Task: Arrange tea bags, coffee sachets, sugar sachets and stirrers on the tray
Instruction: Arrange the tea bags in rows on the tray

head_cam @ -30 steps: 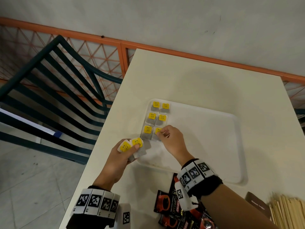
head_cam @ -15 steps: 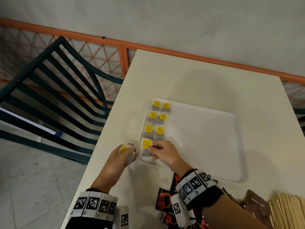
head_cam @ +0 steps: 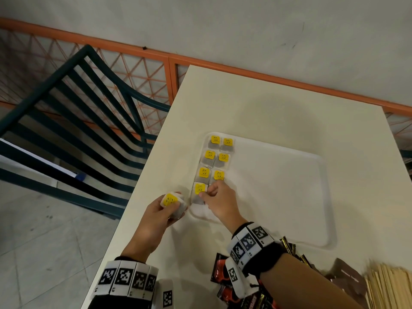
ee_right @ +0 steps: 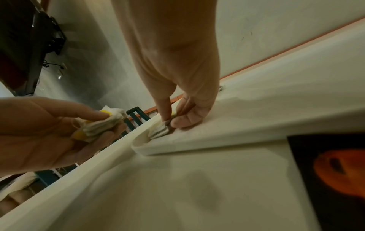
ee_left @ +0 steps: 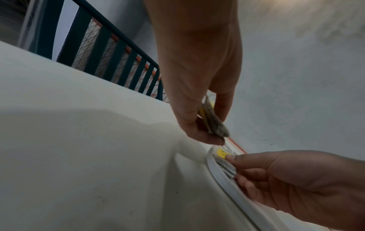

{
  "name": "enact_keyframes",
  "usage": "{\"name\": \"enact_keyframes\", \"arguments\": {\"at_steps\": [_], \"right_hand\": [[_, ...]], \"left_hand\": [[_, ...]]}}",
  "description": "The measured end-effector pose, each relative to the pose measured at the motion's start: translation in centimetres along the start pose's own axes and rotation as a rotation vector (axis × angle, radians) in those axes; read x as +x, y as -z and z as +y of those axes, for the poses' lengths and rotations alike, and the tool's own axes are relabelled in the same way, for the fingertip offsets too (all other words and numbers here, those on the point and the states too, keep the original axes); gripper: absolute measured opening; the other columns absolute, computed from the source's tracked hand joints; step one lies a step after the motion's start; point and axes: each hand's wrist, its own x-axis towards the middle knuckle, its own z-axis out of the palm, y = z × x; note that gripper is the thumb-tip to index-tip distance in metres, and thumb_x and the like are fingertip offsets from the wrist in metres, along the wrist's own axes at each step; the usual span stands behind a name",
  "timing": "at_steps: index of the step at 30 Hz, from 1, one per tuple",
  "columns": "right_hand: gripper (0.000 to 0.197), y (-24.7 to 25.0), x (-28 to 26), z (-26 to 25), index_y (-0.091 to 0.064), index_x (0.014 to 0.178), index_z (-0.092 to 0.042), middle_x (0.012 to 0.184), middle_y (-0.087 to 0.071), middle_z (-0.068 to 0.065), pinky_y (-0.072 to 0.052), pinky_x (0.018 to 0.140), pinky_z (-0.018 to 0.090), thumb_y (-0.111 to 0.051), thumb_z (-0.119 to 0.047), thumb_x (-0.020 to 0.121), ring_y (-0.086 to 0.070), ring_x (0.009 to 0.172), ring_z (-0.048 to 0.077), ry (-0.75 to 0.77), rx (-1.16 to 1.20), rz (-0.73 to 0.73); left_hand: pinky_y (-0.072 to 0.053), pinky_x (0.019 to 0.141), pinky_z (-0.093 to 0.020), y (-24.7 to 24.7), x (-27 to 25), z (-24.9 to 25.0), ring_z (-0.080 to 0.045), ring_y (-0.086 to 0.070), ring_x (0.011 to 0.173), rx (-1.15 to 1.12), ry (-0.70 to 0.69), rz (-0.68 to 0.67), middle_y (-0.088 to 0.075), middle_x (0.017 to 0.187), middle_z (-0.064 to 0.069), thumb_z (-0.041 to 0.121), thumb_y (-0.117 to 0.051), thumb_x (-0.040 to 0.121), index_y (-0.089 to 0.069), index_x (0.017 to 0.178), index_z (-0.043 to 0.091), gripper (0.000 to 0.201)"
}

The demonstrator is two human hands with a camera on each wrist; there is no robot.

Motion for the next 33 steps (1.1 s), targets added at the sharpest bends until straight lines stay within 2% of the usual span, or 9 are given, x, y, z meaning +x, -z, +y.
{"name": "enact_keyframes", "arguments": {"at_steps": [2,5,10,13,16,19,22,28,33], "right_hand": [[0.023,0.1,-0.3,-0.1,-0.048,0.079,-0.012,0.074,-0.056,0.001,-0.040,0.062,0.021,-0.070,-0.017,0.079,-0.054,0.072,0.017,0.027,-0.033,0.019],[0.019,0.3,-0.9,-0.6,-0.051,0.083,-0.012,0.080,-0.058,0.002,-0.038,0.067,0.021,-0.067,-0.023,0.083,-0.053,0.074,0.015,0.075,-0.043,0.025],[0.017,0.7,-2.1,-1.3,-0.063,0.093,-0.014,0.084,-0.062,-0.004,-0.043,0.073,0.020,-0.062,-0.030,0.086,-0.055,0.075,0.008,0.129,0.071,-0.269],[0.012,1.0,-2.4,-0.7,-0.061,0.092,-0.018,0.081,-0.062,-0.007,-0.043,0.060,0.009,-0.068,-0.021,0.083,-0.056,0.069,0.002,0.098,0.158,-0.358],[0.017,1.6,-2.4,-0.2,-0.063,0.097,-0.009,0.079,-0.061,-0.001,-0.044,0.053,0.009,-0.068,-0.012,0.082,-0.055,0.063,0.004,0.054,0.206,-0.371],[0.021,2.1,-2.5,0.6,-0.064,0.101,0.002,0.071,-0.060,-0.001,-0.046,0.056,0.012,-0.067,-0.008,0.082,-0.052,0.059,0.007,0.018,0.202,-0.361],[0.018,2.7,-2.5,1.4,-0.063,0.099,0.004,0.066,-0.058,0.002,-0.048,0.060,0.018,-0.064,-0.005,0.084,-0.051,0.058,0.010,-0.024,0.218,-0.337],[0.004,4.4,-1.8,1.9,-0.059,0.087,-0.006,0.068,-0.060,0.003,-0.048,0.052,0.017,-0.063,-0.006,0.085,-0.056,0.055,0.010,-0.112,0.296,-0.188],[0.014,4.3,-0.9,2.3,-0.058,0.072,-0.020,0.069,-0.062,-0.004,-0.040,0.055,0.018,-0.069,-0.015,0.080,-0.056,0.055,0.009,-0.117,0.148,-0.075]], "left_hand": [[-0.057,0.076,-0.025,-0.2,0.0,0.0,-0.020,-0.063,0.091,-0.003,-0.003,-0.003,-0.066,0.095,-0.005,0.001,-0.051,0.090,-0.063,0.103,0.011,0.020],[-0.056,0.075,-0.024,-0.5,0.2,-0.1,-0.020,-0.063,0.091,0.015,0.003,-0.005,-0.067,0.094,-0.006,0.004,-0.054,0.089,-0.063,0.103,0.011,0.018],[-0.055,0.071,-0.021,-1.2,0.2,0.0,-0.017,-0.063,0.084,0.055,-0.001,-0.020,-0.068,0.088,-0.007,0.008,-0.059,0.087,-0.064,0.097,0.008,0.012],[-0.054,0.068,-0.018,-1.4,0.1,-0.1,-0.017,-0.062,0.084,0.079,-0.008,-0.021,-0.067,0.088,-0.008,0.010,-0.061,0.085,-0.064,0.097,0.007,0.013],[-0.053,0.069,-0.018,-1.6,-0.1,-0.3,-0.016,-0.063,0.087,0.110,0.008,-0.038,-0.069,0.093,-0.007,0.016,-0.059,0.088,-0.066,0.100,0.009,0.015],[-0.052,0.072,-0.020,-1.9,-0.2,-0.3,-0.017,-0.065,0.091,0.106,0.056,-0.054,-0.070,0.097,-0.008,0.025,-0.055,0.090,-0.066,0.104,0.008,0.024],[-0.053,0.076,-0.024,-2.0,-0.2,-0.3,-0.019,-0.065,0.089,0.074,0.069,-0.079,-0.070,0.093,-0.010,0.022,-0.053,0.091,-0.067,0.100,0.007,0.022],[-0.054,0.070,-0.019,-1.9,-0.3,-0.7,-0.017,-0.064,0.086,0.132,-0.005,-0.048,-0.067,0.094,-0.010,0.003,-0.053,0.090,-0.064,0.102,0.006,0.017],[-0.054,0.069,-0.021,-2.1,-0.3,-0.5,-0.016,-0.063,0.079,0.147,-0.031,0.010,-0.066,0.089,-0.011,0.003,-0.059,0.086,-0.065,0.096,0.007,0.012]]}}
